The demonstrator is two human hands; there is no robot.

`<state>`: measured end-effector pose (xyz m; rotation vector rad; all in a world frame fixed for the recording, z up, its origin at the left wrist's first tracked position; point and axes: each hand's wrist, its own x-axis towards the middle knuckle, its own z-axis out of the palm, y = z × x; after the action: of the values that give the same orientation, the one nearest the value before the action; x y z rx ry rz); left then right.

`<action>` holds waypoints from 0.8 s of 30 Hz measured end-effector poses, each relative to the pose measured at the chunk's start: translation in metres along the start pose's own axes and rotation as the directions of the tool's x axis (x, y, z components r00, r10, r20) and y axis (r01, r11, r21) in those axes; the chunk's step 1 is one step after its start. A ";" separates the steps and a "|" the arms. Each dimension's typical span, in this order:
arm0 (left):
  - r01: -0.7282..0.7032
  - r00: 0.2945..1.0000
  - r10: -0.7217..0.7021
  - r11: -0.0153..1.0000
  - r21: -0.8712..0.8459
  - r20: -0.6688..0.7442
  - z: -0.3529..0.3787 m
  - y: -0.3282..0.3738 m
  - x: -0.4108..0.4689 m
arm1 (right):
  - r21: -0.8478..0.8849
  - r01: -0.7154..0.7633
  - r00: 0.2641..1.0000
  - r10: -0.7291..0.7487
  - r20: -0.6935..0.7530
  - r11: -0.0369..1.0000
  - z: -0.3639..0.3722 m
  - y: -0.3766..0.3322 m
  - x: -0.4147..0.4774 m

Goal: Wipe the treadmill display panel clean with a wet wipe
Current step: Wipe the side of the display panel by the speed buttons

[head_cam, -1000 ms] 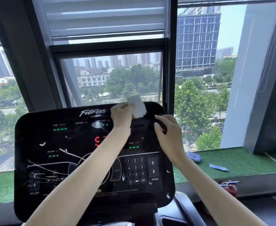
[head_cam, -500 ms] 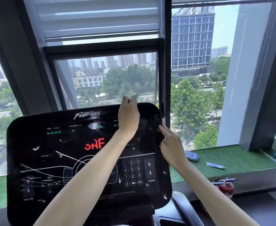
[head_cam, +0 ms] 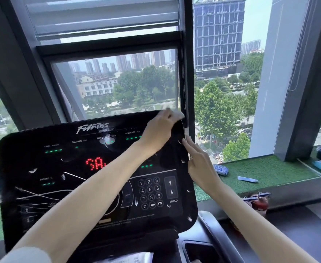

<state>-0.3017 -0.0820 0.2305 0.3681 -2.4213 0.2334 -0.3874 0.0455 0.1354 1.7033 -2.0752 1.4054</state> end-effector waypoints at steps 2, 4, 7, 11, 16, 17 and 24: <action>0.189 0.978 -0.189 0.982 -0.008 -0.087 -0.006 0.000 0.003 | -0.067 0.021 0.997 -0.026 -0.074 0.997 0.000 0.001 -0.010; 0.022 0.999 -0.023 1.000 0.017 0.039 0.002 0.012 -0.003 | -0.123 0.038 0.995 -0.049 -0.083 0.992 0.002 0.002 -0.020; -0.279 0.941 0.271 0.960 0.009 0.203 0.008 0.023 -0.020 | -0.188 0.062 0.996 -0.072 -0.048 0.980 0.008 0.010 -0.026; 0.127 0.990 -0.129 0.991 -0.034 -0.058 -0.003 0.004 0.002 | -0.208 0.081 0.997 -0.080 0.012 0.975 0.009 0.014 -0.028; -0.285 0.937 0.282 0.958 -0.012 0.207 0.006 0.015 -0.019 | -0.273 0.116 0.993 -0.112 0.031 0.955 0.009 0.015 -0.028; -0.242 0.955 0.236 0.970 0.015 0.178 0.003 0.010 -0.014 | -0.288 0.119 0.993 -0.114 0.037 0.950 0.009 0.016 -0.028; -0.378 0.907 0.350 0.922 0.088 0.232 0.005 0.021 -0.032 | -0.372 0.145 0.989 -0.126 0.075 0.917 0.011 0.016 -0.029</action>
<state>-0.2880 -0.0575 0.2049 -0.0125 -2.6821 0.5461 -0.3857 0.0576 0.1029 1.6912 -2.0391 0.8614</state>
